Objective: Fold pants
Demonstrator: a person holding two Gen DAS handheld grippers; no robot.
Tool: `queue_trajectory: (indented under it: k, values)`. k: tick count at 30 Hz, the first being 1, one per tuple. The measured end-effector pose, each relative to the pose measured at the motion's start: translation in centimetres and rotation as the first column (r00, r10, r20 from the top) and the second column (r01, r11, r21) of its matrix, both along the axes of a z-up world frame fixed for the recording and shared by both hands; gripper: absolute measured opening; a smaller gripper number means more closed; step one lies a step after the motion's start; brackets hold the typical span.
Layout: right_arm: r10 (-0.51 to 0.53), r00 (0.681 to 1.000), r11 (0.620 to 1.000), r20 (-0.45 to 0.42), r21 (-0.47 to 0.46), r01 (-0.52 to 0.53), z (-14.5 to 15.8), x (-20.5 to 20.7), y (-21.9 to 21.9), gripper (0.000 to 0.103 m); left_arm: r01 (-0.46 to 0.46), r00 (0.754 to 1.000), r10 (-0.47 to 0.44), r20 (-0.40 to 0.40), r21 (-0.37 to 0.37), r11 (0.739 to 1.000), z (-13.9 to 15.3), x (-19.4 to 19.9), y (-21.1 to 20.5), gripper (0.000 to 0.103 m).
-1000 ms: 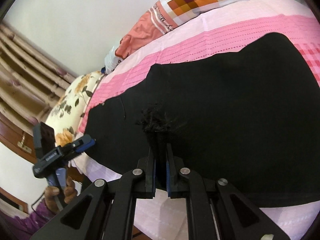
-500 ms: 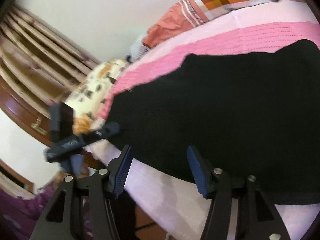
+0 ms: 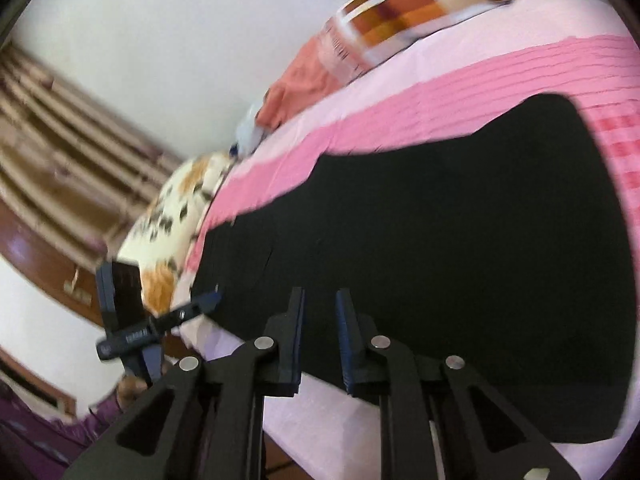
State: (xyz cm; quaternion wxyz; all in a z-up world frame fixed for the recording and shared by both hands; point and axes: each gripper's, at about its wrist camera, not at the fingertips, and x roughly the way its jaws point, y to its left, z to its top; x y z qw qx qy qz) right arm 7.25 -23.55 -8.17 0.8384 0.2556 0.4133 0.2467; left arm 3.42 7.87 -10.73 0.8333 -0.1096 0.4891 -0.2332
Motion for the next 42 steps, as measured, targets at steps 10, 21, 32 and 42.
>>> queue_trajectory:
  k: [10, 21, 32, 42]
  values:
    - [0.118, 0.991, 0.989, -0.065, -0.077, -0.123, -3.3, 0.9, 4.6, 0.016, 0.008, 1.0, -0.008, -0.03, -0.01, 1.0, -0.7, -0.1, 0.0, 0.078]
    - [0.006, 0.997, 0.972, -0.076, 0.234, 0.012, -2.7, 3.0, -0.5, 0.016, -0.007, 0.999, 0.006, -0.043, -0.031, 0.999, -1.0, 0.3, 0.5, 0.078]
    - [0.187, 0.981, 0.968, -0.056, -0.162, -0.194, -1.0, 2.2, 6.6, 0.015, -0.028, 0.999, 0.027, -0.027, -0.014, 1.0, -0.1, 0.6, 2.0, 0.078]
    - [0.097, 0.995, 0.989, 0.007, -0.109, -0.095, 3.2, 6.6, 7.3, 0.038, -0.08, 0.992, 0.072, 0.106, 0.074, 0.994, 2.9, 1.3, 6.8, 0.078]
